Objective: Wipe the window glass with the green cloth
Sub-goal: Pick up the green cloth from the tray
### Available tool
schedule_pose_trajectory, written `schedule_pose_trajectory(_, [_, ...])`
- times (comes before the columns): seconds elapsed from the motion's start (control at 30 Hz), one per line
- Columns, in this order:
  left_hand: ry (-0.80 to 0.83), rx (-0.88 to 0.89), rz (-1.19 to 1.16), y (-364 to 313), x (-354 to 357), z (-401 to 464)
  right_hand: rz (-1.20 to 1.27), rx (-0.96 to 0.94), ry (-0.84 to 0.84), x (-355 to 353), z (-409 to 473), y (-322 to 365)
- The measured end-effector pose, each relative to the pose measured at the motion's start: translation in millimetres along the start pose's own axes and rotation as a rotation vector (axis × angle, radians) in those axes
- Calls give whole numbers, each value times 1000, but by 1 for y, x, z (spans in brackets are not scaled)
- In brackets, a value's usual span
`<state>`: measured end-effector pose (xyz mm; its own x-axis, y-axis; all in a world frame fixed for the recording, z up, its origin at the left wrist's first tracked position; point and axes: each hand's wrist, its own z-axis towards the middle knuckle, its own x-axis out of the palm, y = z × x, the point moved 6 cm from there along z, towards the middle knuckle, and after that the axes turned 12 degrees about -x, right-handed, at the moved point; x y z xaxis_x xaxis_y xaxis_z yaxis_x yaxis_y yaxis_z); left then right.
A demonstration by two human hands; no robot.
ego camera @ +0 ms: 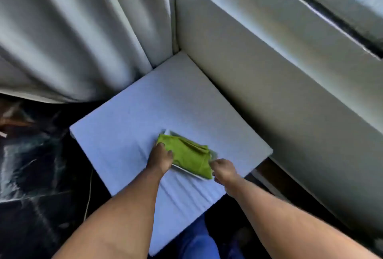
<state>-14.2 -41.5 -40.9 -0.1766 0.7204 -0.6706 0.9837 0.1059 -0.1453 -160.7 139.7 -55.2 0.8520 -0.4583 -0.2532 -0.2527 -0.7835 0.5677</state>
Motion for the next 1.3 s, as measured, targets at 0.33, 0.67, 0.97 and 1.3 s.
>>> schedule_pose_trajectory(0.33, [-168, -163, -125, 26, 23, 57, -131, 121, -142, 73, 77, -14])
schedule_pose_trajectory(0.67, [191, -77, -537, 12, -23, 40, 375, -81, 334, 6, -1, 54])
schedule_pose_trajectory(0.97, [1011, 63, -940, -216, -78, -212, 369, -424, 147, -244, -198, 192])
schedule_pose_trajectory(1.3, [885, 1098, -527, -452, -216, -603, 264, -1185, -953, -513, -534, 226])
